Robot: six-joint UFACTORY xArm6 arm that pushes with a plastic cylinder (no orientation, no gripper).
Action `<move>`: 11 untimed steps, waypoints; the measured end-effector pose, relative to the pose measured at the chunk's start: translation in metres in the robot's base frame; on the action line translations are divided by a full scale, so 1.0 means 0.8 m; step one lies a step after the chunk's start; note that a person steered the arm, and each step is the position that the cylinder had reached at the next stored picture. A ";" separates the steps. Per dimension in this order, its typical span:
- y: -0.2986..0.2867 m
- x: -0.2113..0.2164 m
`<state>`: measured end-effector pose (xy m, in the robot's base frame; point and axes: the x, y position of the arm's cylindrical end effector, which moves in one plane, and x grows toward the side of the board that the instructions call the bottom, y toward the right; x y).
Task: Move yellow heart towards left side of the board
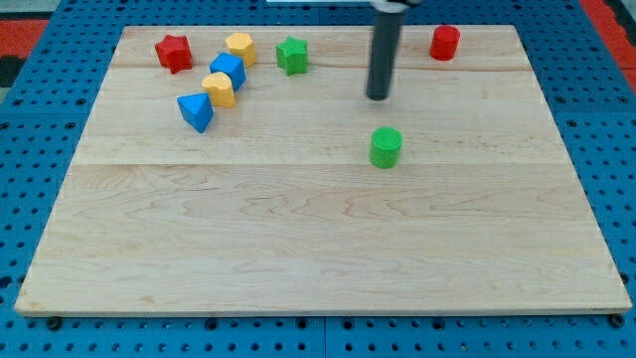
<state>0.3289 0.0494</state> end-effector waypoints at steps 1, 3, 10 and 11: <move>-0.025 0.005; -0.020 0.005; -0.267 -0.007; -0.280 0.019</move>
